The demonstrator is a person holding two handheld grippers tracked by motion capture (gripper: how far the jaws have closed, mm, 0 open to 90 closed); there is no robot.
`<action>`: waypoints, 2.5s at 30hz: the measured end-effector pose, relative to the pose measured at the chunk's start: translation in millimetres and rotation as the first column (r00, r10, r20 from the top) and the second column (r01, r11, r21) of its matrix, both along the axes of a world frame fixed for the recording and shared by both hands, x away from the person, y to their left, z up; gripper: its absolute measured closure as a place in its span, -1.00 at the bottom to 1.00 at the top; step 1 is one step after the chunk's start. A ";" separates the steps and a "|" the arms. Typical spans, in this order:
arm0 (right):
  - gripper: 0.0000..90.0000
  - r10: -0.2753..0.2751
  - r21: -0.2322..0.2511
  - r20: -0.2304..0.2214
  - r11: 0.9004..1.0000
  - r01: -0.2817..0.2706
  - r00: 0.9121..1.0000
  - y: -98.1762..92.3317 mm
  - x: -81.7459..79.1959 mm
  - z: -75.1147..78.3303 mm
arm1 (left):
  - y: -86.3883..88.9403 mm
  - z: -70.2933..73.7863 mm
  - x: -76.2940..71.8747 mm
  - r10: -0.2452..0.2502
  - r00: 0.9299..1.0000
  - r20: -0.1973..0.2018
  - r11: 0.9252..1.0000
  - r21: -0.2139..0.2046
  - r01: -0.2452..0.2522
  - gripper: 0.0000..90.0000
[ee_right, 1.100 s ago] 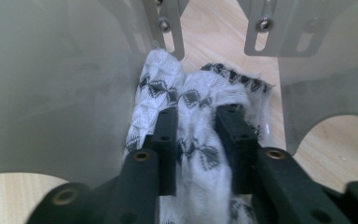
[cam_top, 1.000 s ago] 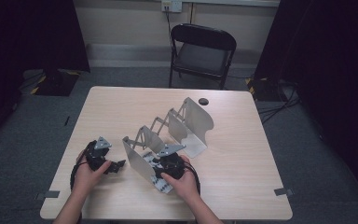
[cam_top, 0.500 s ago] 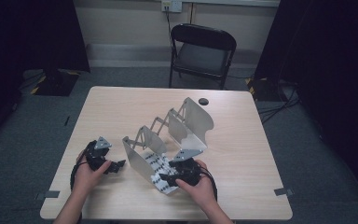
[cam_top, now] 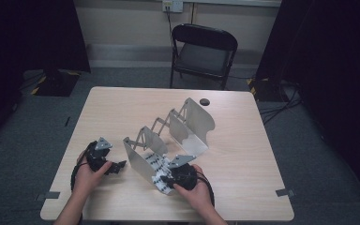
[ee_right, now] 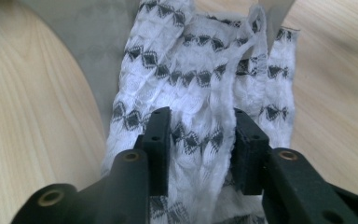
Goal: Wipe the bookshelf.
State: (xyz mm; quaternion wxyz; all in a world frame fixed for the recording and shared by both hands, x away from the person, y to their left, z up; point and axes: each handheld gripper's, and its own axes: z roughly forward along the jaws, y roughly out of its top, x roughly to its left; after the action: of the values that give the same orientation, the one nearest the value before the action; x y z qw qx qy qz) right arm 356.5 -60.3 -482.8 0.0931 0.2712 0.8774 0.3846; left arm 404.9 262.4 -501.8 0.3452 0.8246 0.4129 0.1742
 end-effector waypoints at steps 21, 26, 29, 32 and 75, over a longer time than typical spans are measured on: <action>0.51 -0.030 0.034 -0.049 0.999 0.031 0.998 24.6 19.2 -2.3 | 0.0 0.0 0.0 0.000 1.000 0.000 1.000 0.000 0.000 -1.00; 0.52 -0.020 0.033 -0.047 0.999 0.022 0.999 21.6 15.9 -3.2 | 0.0 0.0 0.0 0.000 1.000 0.000 1.000 0.000 0.000 -1.00; 0.52 -0.017 0.037 -0.045 0.999 0.019 0.999 17.8 11.3 -4.0 | 0.0 0.0 0.0 0.000 1.000 0.000 1.000 0.000 0.000 -1.00; 0.52 -0.016 0.045 -0.049 0.999 0.018 0.999 13.4 6.8 -4.3 | 0.0 0.0 0.0 0.000 1.000 0.000 1.000 0.000 0.000 -1.00; 0.54 -0.015 0.052 -0.072 0.998 0.018 0.997 18.4 13.6 -3.6 | 0.0 0.0 0.0 0.001 1.000 0.000 1.000 0.000 -0.001 -1.00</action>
State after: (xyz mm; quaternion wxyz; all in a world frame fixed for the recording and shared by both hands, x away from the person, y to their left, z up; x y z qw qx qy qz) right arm 370.0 -42.0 -486.4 0.0576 0.2944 0.8675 0.3968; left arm 404.9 262.4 -501.9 0.3451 0.8245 0.4132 0.1742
